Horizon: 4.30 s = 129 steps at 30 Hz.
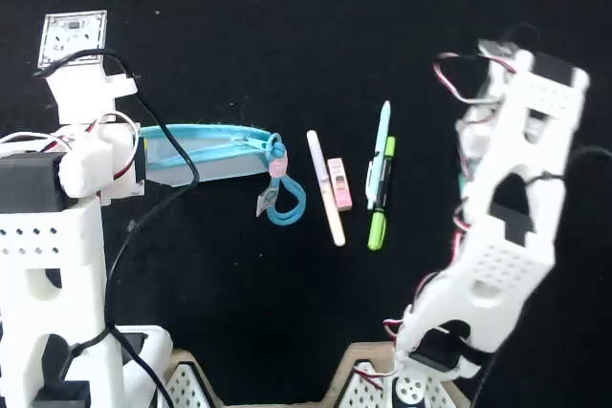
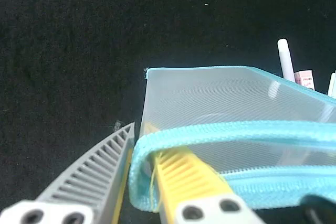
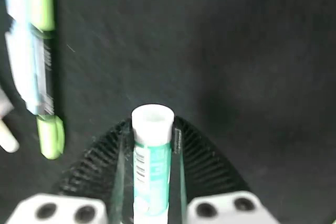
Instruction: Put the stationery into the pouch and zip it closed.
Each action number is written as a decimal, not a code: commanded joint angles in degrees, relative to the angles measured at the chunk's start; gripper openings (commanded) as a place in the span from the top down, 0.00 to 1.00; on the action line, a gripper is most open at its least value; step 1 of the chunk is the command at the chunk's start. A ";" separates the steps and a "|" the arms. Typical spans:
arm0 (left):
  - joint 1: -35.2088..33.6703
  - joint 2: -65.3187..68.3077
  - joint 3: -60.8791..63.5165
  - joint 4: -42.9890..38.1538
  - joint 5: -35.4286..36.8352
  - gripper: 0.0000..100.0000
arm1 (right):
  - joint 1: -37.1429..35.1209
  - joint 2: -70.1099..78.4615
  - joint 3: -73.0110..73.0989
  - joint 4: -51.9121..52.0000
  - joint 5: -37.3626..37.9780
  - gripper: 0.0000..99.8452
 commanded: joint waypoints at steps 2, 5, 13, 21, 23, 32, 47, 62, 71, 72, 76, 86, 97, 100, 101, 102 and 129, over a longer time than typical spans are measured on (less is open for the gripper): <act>-0.22 0.97 1.10 0.09 0.18 0.97 | 8.18 -12.00 13.93 -8.35 7.12 0.99; -0.13 0.97 1.19 0.09 0.18 0.97 | 9.85 -16.31 26.59 -19.52 9.58 0.99; -0.13 0.97 1.19 0.18 0.18 0.97 | 9.67 -17.36 37.32 -24.44 13.10 0.93; -0.13 0.97 1.19 0.18 0.18 0.97 | 9.67 -6.73 25.45 -14.68 13.45 0.85; -0.13 0.97 1.19 0.18 0.18 0.97 | 9.67 -4.09 22.20 -13.10 13.54 0.85; -0.13 0.97 1.19 0.35 0.18 0.97 | 10.29 0.75 17.19 -9.41 14.68 0.99; -0.13 0.97 1.19 0.26 0.18 0.97 | 5.71 -45.05 29.05 3.34 18.20 0.99; -0.13 0.97 1.19 0.44 0.09 0.97 | -45.98 -94.55 30.46 -2.73 -10.46 0.99; -0.13 0.97 1.27 0.53 0.00 0.97 | -63.30 -95.60 30.99 -23.65 -15.47 0.99; -0.13 0.97 1.27 0.53 -0.09 0.97 | -64.70 -95.78 31.60 -26.20 -15.47 0.99; -0.13 0.97 1.27 0.53 -0.18 0.97 | -69.27 -95.78 36.70 -36.04 -15.03 0.99; 7.52 0.88 0.84 3.08 -0.35 0.97 | -70.95 -95.96 51.82 -52.75 -15.03 0.99; 8.31 0.88 1.19 3.69 -0.35 0.97 | -69.63 -95.96 68.35 -68.75 -15.38 0.99; 8.31 0.88 1.19 4.66 -0.79 0.97 | -69.36 -95.96 71.08 -72.26 -15.38 0.99; 8.31 0.88 1.19 4.66 -1.67 0.97 | -69.36 -95.96 71.60 -72.88 -15.38 0.99; 8.31 0.88 1.19 4.66 -2.46 0.97 | -69.36 -95.96 71.87 -73.32 -15.38 0.99; 7.78 0.88 1.01 4.66 -2.73 0.97 | -73.85 -95.96 61.49 -40.97 -15.03 0.82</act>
